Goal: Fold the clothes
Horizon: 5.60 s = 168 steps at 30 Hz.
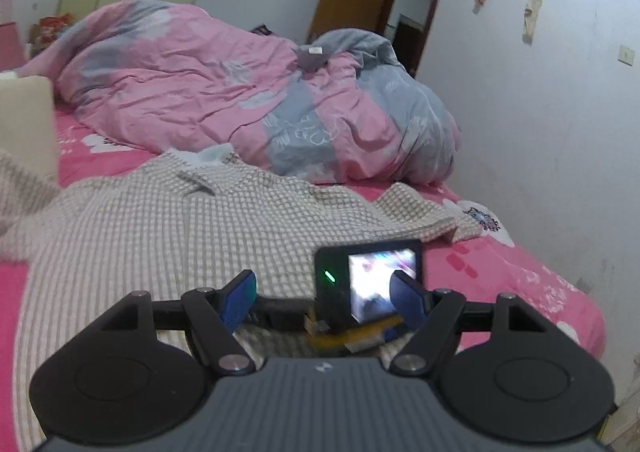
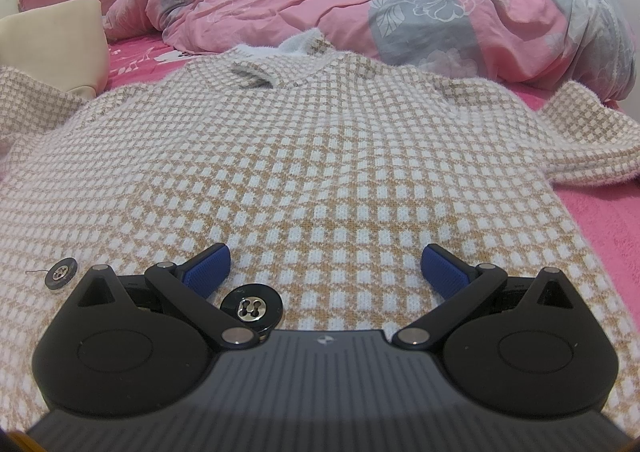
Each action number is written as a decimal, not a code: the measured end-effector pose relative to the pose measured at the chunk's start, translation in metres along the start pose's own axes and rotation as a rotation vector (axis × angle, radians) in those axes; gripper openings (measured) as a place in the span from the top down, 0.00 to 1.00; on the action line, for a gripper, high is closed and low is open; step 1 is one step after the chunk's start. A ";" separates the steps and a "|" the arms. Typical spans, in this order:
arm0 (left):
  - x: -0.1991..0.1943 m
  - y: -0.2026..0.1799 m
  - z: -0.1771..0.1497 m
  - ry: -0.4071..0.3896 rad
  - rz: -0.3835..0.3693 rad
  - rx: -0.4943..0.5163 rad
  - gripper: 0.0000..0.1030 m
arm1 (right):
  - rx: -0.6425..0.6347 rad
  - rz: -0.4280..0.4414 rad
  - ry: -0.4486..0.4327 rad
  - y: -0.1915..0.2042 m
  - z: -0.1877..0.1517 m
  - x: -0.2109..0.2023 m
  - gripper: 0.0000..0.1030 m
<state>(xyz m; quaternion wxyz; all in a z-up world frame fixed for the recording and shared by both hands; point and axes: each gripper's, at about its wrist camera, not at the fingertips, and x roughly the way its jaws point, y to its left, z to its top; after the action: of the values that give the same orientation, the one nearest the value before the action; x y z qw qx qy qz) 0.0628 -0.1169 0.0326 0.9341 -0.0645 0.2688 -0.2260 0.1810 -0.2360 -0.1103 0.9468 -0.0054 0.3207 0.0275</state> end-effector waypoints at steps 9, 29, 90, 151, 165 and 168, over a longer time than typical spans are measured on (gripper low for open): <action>0.021 0.045 0.010 0.027 -0.107 -0.055 0.18 | 0.000 -0.004 0.003 0.001 -0.001 0.001 0.01; 0.031 0.089 0.048 -0.135 0.189 -0.190 0.19 | -0.005 -0.006 0.000 0.000 0.001 0.000 0.01; 0.285 0.039 0.032 0.169 -0.018 -0.178 0.46 | 0.590 0.012 -0.437 -0.374 0.189 -0.122 0.89; 0.125 0.226 0.011 -0.130 0.272 -0.498 0.89 | 1.002 0.608 -0.282 -0.232 -0.035 0.009 0.60; 0.110 0.241 0.026 -0.186 0.425 -0.404 0.89 | 0.997 0.589 -0.278 -0.232 -0.035 0.014 0.61; 0.117 0.245 0.019 -0.098 0.460 -0.403 0.89 | 1.000 0.592 -0.280 -0.233 -0.036 0.014 0.60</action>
<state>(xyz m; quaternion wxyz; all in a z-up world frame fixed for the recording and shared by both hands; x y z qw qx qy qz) 0.2558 0.0473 -0.0657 0.9410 -0.1969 0.2703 0.0525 0.1833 -0.4685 -0.1487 0.8197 0.5344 0.1549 0.1364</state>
